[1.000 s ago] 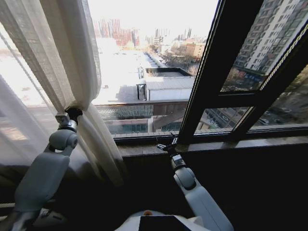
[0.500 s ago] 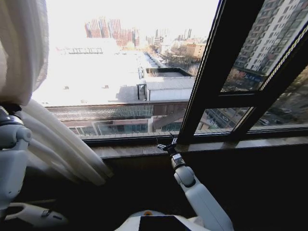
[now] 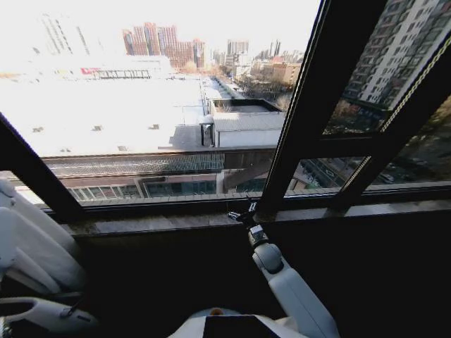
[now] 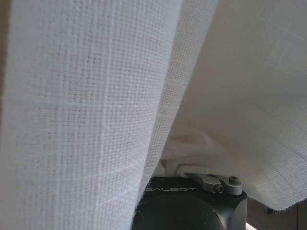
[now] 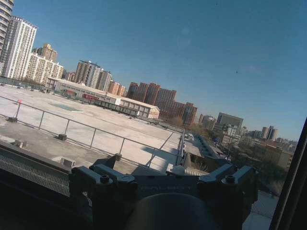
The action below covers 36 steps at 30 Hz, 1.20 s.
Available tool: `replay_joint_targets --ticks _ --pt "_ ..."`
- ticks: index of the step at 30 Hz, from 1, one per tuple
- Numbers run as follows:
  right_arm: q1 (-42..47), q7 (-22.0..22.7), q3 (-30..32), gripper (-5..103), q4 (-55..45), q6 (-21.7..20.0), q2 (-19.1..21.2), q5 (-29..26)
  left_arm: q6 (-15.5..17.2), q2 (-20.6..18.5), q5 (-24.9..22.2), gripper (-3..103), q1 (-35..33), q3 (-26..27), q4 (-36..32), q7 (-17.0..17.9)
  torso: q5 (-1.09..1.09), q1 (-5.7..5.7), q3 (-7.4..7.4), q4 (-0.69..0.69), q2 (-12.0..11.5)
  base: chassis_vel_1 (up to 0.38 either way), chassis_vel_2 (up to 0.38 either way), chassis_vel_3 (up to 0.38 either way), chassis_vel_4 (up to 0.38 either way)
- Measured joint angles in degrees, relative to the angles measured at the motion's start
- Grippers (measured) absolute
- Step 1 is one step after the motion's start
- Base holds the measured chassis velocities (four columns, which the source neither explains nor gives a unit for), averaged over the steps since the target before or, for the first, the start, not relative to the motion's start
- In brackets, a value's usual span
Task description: Open the curtains by pulling them apart, changing their state from closed to fully open.
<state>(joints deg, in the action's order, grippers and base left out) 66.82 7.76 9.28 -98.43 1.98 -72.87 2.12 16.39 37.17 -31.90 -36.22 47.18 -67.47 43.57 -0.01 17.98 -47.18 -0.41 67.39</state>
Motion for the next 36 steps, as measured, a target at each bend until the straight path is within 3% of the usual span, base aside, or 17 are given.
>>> replay_joint_targets --ticks 10,20,26,32,36 --pt "0.5 -0.2 0.4 100 -0.7 0.0 -0.4 0.1 -0.1 0.6 0.0 3 5.7 0.3 4.8 6.5 0.01 0.0 0.0 -0.03 0.0 0.0 0.0 0.0 0.0" --pt "1.0 -0.7 0.1 100 -0.7 -0.1 -1.4 0.3 0.0 0.6 1.4 3 5.9 1.1 5.4 7.7 0.01 0.0 0.0 -0.01 0.0 0.0 0.0 0.0 0.0" --pt "0.9 -0.7 0.0 100 -1.3 -0.2 -1.1 0.3 2.0 1.7 1.5 3 5.3 1.3 3.0 10.0 0.02 0.0 0.0 -0.03 0.0 0.0 0.0 0.0 0.0" --pt "1.3 -0.8 0.0 100 -1.4 -0.2 -1.1 0.3 4.2 2.6 2.2 -1 -2.7 2.6 -6.4 4.9 0.01 0.0 0.0 0.0 0.0 0.0 0.0 0.0 0.0" --pt "1.6 -0.8 0.1 100 -1.5 -0.2 -1.2 0.3 7.3 4.2 2.7 19 -12.3 3.4 -19.8 0.5 0.03 0.0 0.0 -0.04 0.0 0.0 0.0 0.0 0.0"
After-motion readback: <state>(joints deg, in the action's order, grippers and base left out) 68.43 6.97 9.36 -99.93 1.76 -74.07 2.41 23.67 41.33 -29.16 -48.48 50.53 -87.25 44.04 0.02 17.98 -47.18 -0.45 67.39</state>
